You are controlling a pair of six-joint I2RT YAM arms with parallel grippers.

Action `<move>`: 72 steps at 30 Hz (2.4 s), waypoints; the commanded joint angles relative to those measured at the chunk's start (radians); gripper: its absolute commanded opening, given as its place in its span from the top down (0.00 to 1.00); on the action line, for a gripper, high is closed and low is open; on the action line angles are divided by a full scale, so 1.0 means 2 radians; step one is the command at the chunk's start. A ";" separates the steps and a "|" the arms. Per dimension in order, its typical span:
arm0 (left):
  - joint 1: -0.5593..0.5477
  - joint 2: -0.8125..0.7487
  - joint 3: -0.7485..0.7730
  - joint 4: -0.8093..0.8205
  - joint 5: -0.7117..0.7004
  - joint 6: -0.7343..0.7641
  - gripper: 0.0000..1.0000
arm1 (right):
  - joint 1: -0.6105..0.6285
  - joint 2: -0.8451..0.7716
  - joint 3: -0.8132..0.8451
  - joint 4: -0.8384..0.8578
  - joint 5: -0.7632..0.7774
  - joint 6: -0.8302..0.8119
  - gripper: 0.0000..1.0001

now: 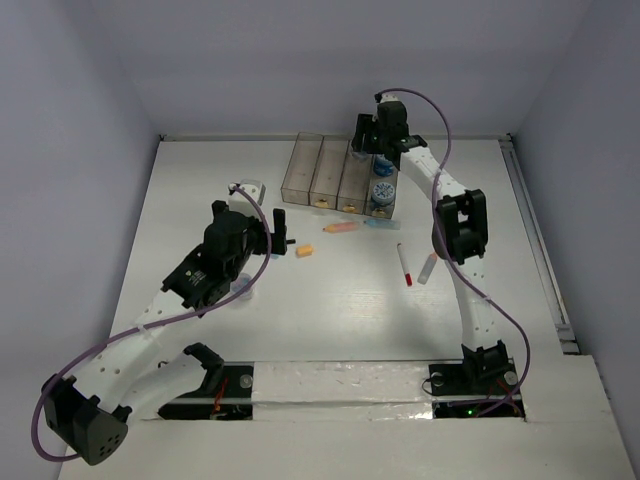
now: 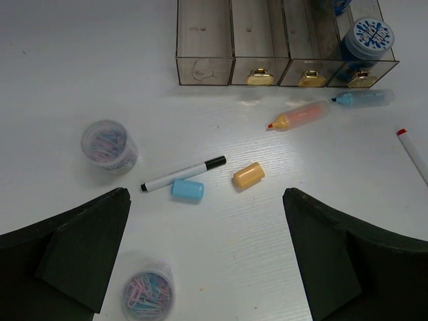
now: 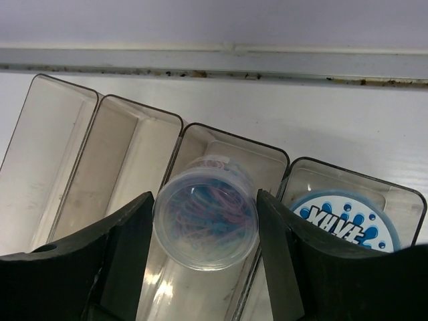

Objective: Sort the stationery into containers
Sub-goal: Place the stationery in the storage box, then pick up the stationery from the center of the board.

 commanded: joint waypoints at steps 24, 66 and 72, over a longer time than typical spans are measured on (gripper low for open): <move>0.100 0.088 0.023 -0.009 0.004 -0.026 0.01 | 0.005 -0.341 -0.295 0.164 -0.078 0.041 0.00; 0.181 0.429 0.178 -0.005 -0.030 -0.035 0.49 | 0.005 -0.734 -0.814 0.222 -0.166 0.082 0.00; 0.181 0.377 0.205 -0.020 -0.036 -0.033 0.65 | 0.005 -0.733 -0.814 0.223 -0.165 0.083 0.00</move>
